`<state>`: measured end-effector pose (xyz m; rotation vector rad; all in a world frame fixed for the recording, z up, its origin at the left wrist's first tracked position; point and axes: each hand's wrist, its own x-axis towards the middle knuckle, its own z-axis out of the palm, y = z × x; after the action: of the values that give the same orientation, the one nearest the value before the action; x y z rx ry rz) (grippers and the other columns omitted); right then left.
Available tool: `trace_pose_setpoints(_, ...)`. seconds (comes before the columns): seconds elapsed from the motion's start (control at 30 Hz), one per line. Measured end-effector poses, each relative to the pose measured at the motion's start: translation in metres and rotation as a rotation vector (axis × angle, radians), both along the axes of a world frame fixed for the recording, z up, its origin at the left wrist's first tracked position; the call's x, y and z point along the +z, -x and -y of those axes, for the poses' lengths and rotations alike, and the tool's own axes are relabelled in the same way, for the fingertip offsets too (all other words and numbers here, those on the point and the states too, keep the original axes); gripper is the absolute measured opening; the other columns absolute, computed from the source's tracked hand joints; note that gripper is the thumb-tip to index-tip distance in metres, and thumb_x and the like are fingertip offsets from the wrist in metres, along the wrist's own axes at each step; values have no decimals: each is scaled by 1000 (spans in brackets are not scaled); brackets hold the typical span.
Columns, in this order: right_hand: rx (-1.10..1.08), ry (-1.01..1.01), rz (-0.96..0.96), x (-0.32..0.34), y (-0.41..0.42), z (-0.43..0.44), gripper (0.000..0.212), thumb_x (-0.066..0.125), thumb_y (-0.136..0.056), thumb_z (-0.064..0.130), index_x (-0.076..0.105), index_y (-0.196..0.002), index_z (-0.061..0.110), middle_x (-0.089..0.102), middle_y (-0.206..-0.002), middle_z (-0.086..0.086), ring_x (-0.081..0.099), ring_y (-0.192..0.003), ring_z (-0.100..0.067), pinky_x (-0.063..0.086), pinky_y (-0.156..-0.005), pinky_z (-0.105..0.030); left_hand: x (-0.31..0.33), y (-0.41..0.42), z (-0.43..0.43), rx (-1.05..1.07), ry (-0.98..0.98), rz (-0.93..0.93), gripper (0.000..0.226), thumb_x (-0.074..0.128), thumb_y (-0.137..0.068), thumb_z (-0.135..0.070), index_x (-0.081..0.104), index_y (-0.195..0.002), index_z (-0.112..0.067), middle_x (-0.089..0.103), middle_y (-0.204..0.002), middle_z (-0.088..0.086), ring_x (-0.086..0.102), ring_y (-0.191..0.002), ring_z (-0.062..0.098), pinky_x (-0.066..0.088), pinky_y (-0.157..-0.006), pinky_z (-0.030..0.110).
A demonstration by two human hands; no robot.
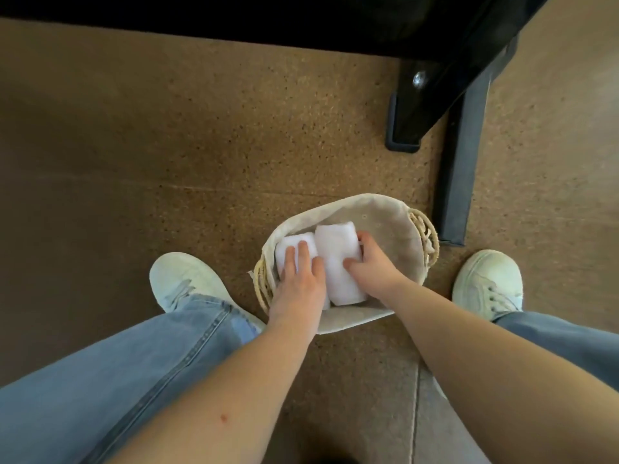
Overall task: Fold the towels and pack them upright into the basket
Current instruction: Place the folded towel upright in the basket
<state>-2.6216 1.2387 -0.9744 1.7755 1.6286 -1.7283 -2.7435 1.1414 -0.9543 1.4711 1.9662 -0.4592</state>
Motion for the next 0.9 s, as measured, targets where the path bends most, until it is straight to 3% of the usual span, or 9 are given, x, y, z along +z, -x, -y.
trace_pose_setpoints(0.1, 155, -251, 51, 0, 1, -1, 71, 65, -94, 20, 27, -154, 21, 44, -140, -3, 49, -127, -23, 41, -100, -32, -4, -2, 5, -8, -85, -72, 60, 53, -101, -7, 28, -155, -7, 6, -168, 22, 9, -156, 41, 30, -120, 51)
trace_pose_setpoints(0.2, 436, -553, 116, 5, -2, 5, 71, 61, -95, 21, 25, -156, 28, 17, -161, -11, 32, -141, -31, 44, -109, -43, -6, -2, 5, -54, -34, -89, 64, 41, -106, -5, 7, -160, 0, -4, -168, 27, 2, -156, 43, 24, -123, 50)
trace_pose_setpoints(0.3, 817, -504, 96, 6, -9, 5, 79, 56, -97, 23, 14, -163, 35, -5, -169, -7, 26, -146, -37, 51, -100, -45, -8, 6, 2, -52, 10, -123, 67, 37, -107, -5, -3, -159, 3, -11, -167, 27, 3, -155, 45, 31, -120, 45)
trace_pose_setpoints(0.4, 967, -403, 146, 6, -7, -2, 99, 66, -93, 37, -4, -163, 37, -14, -169, -4, 48, -133, -38, 52, -97, -42, -13, 18, -1, -80, 47, -180, 73, 47, -105, -17, 2, -158, 5, -3, -166, 27, 18, -150, 43, 36, -114, 44)
trace_pose_setpoints(0.5, 1046, -377, 184, 1, -4, -2, 116, 74, -88, 43, -15, -161, 34, -22, -168, -7, 50, -132, -39, 51, -101, -42, -16, 22, -7, -176, 75, -239, 76, 51, -104, -26, 8, -157, 7, 5, -166, 29, 27, -146, 41, 33, -114, 46)
trace_pose_setpoints(0.6, 1120, -458, 223, -3, -6, 2, 119, 71, -88, 54, -20, -161, 29, -25, -167, -12, 34, -147, -39, 40, -114, -44, -18, 22, -8, -204, 88, -249, 81, 51, -104, -30, 4, -158, 7, 1, -166, 30, 25, -148, 41, 32, -116, 46)
trace_pose_setpoints(0.73, 1193, -503, 414, -12, 0, 11, 124, 52, -87, 79, -39, -152, 26, -35, -164, -15, -20, -155, -40, 9, -123, -62, -22, 24, 2, -242, 15, -262, 84, 52, -103, -35, 1, -160, 1, -1, -167, 27, 23, -148, 40, 33, -115, 45)
trace_pose_setpoints(0.9, 1199, -448, 508, -19, 10, 9, 127, 45, -81, 88, -54, -134, 27, -47, -158, -13, -33, -150, -40, -5, -118, -70, -23, 22, 4, -252, 6, -271, 88, 55, -101, -39, 1, -160, -2, -2, -168, 24, 23, -147, 40, 31, -114, 46)
